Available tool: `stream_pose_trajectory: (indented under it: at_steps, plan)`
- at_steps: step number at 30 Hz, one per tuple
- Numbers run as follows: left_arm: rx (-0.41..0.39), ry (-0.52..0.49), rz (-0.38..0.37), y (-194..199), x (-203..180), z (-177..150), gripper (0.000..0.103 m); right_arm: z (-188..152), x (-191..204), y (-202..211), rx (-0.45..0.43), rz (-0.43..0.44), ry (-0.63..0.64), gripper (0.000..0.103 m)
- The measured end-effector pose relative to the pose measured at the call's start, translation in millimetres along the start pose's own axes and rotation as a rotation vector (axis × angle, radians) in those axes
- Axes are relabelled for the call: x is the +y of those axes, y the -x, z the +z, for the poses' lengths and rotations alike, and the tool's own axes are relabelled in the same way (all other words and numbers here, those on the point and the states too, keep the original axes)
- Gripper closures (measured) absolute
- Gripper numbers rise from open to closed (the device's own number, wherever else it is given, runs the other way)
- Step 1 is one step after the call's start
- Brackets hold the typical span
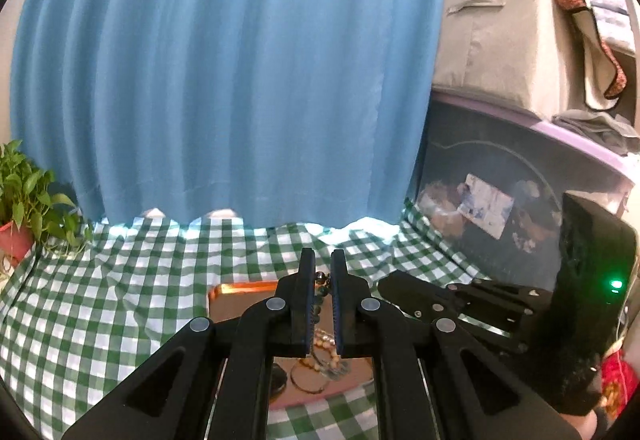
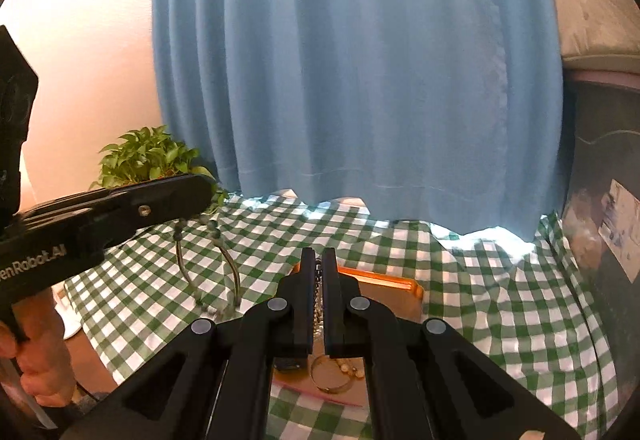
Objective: Organize jewelry
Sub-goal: 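Lower both held chain bracelets into the tray, then open the right tool to drop its bracelet while the left tool releases its bracelet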
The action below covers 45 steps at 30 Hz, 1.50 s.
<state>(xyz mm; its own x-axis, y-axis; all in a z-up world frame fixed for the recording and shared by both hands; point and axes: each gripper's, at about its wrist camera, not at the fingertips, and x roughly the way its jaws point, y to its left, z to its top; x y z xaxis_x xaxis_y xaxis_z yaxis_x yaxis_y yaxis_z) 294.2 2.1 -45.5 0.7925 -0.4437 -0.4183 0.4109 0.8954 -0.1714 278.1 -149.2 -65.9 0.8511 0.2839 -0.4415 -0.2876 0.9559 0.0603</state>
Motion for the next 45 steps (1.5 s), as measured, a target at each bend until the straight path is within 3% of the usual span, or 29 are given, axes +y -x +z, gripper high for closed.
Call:
stream_pose_trajectory:
  at_steps: [7, 14, 20, 30, 39, 41, 42, 43, 45]
  plan:
    - [0.061, 0.015, 0.033, -47, 13, -23, 0.095, -15, -4, -29, 0.038, -0.013, 0.013, 0.101]
    - [0.209, 0.077, 0.069, -120, 43, -62, 0.095, -44, -22, -78, 0.133, -0.035, 0.010, 0.101]
    - [0.310, 0.154, 0.045, -168, 61, -90, 0.096, -65, -40, -111, 0.199, -0.048, -0.023, 0.101]
    - [0.417, 0.172, 0.036, -209, 65, -126, 0.095, -92, -58, -157, 0.284, -0.061, -0.071, 0.101]
    - [0.474, 0.164, 0.109, -226, 66, -140, 0.095, -123, -66, -191, 0.394, -0.077, -0.138, 0.100]
    - [0.489, 0.153, 0.158, -227, 64, -139, 0.092, -125, -69, -193, 0.408, -0.113, -0.176, 0.095]
    - [0.504, 0.146, 0.178, -226, 64, -138, 0.087, -126, -71, -193, 0.411, -0.130, -0.199, 0.088]
    - [0.513, 0.131, 0.188, -224, 62, -137, 0.083, -126, -72, -192, 0.413, -0.139, -0.208, 0.070]
    - [0.492, 0.077, 0.234, -209, 56, -133, 0.062, -124, -70, -188, 0.408, -0.137, -0.217, 0.051]
